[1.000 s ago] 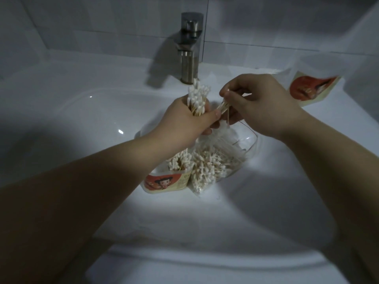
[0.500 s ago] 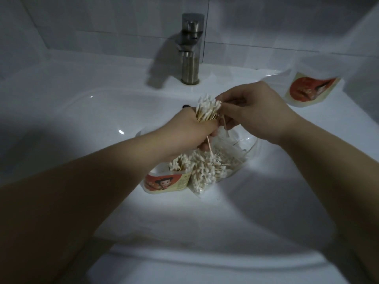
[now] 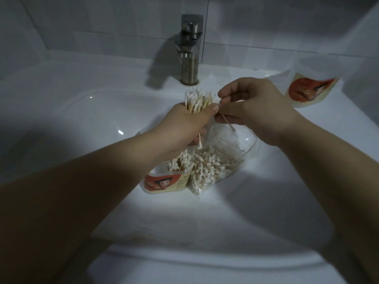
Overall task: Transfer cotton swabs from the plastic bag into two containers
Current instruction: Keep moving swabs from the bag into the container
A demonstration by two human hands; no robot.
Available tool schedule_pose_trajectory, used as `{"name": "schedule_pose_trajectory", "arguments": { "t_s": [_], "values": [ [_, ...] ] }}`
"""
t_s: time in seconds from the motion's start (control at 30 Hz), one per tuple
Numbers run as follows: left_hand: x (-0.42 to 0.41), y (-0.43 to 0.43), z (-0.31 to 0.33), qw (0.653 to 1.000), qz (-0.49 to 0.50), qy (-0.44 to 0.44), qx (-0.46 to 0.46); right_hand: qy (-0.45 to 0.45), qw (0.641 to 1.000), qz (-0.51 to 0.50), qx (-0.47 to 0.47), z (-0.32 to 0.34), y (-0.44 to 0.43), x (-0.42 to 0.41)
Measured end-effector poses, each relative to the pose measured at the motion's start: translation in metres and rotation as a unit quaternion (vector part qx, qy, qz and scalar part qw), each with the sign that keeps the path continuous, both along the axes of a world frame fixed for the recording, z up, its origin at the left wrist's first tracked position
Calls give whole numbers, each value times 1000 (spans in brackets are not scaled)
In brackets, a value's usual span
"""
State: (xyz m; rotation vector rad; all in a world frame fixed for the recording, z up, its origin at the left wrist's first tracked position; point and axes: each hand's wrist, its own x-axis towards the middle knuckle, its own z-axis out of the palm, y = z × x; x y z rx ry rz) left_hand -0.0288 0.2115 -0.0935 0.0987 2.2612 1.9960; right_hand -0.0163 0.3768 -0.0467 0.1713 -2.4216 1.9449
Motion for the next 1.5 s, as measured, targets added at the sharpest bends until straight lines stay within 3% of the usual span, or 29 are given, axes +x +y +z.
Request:
{"name": "schedule_pose_trajectory", "arguments": {
  "t_s": [0.2,0.33,0.47,0.67,0.9,1.1,1.23,1.33,1.4,1.5],
  "values": [
    [-3,-1,0,997,-11,-10,70,-1,1000,18,-14,-2,0,1],
    [-2,1,2,999,17,7,51,-11,990,14,142,-5,2,-1],
    [0,2,3,997,24,41,65,-88,952,135,260,-3,0,6],
    [-2,3,0,998,37,39,46,-65,947,161,270,-3,-7,9],
    [-10,-3,0,991,120,8,64,-18,940,116,319,-3,4,3],
    [-3,-1,1,999,32,-7,19,58,953,101,278,-8,1,1],
    [2,3,6,997,19,-41,65,100,930,97,339,-10,-3,1],
    [5,3,9,996,4,-57,73,185,915,52,355,-11,-1,-2],
    [6,3,9,995,-15,-65,72,209,909,92,348,-9,1,-2],
    [8,5,9,988,-47,-91,115,223,873,167,401,-13,-3,-2]
  ]
}}
